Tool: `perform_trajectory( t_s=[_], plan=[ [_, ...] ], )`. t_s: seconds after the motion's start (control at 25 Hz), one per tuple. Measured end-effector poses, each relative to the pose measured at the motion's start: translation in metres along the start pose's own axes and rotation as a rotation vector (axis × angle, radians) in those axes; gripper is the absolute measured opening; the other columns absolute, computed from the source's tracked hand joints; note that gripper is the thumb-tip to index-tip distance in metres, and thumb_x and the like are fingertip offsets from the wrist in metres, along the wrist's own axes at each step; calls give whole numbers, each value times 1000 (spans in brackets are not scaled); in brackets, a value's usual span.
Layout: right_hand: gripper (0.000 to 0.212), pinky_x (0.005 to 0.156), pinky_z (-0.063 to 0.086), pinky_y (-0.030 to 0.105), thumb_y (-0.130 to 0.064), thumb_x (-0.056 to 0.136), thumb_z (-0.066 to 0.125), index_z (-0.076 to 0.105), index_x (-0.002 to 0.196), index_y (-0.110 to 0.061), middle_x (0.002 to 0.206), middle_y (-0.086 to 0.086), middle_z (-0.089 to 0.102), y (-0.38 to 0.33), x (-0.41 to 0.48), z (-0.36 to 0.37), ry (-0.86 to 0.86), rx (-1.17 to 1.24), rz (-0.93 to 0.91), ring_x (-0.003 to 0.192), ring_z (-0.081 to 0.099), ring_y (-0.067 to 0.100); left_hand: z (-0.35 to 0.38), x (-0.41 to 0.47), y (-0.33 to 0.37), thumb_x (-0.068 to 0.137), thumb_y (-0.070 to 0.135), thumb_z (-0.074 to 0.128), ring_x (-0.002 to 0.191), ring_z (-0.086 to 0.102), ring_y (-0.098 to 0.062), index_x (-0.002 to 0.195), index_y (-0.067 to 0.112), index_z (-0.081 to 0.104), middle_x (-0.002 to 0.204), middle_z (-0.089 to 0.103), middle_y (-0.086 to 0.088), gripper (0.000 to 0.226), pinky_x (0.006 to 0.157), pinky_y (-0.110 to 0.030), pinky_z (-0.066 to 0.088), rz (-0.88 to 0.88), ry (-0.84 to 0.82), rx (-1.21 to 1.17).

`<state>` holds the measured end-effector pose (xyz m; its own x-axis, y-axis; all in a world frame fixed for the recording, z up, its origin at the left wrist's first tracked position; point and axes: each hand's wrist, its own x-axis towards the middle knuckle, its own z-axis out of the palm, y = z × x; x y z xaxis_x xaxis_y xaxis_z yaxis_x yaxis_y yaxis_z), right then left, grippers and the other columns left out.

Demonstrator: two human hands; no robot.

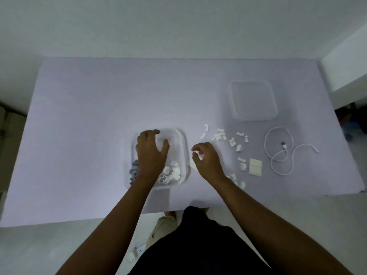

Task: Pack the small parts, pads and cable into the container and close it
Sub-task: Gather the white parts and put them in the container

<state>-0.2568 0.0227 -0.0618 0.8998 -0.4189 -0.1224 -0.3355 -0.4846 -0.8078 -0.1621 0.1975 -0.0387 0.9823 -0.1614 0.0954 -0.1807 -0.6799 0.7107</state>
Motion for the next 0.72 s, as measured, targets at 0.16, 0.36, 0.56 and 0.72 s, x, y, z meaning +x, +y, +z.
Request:
perform_trajectory(
  t_s=[0.16,0.36,0.56,0.72],
  plan=[
    [25,90,50,32,-6,85,65,62,104,-22,109,4,56,64,-23,-54,17,-176,197,100,56,18,54,-25,66,90,31,65,94,55,-8,115,17,59,111,60,0,30,80,-24,48,133,-367,-230],
    [60,100,37,34,-20,79,72,51,134,-28,131,8,48,129,-73,-105,-170,-311,348,122,43,28,129,-91,82,77,45,74,109,57,-25,133,17,49,128,50,-8,67,87,-32,48,285,-922,128],
    [79,103,42,41,-31,74,78,42,145,-34,138,7,43,153,-87,-117,-234,-315,368,128,35,27,167,-123,78,77,46,74,102,62,-30,145,25,34,135,40,-11,81,83,-38,56,264,-999,297],
    [58,98,46,38,-33,82,73,54,137,-27,130,8,48,164,-77,-120,-120,-292,287,122,43,26,183,-119,96,88,33,65,92,64,-37,139,21,46,128,44,-13,56,75,-39,52,287,-910,312]
  ],
)
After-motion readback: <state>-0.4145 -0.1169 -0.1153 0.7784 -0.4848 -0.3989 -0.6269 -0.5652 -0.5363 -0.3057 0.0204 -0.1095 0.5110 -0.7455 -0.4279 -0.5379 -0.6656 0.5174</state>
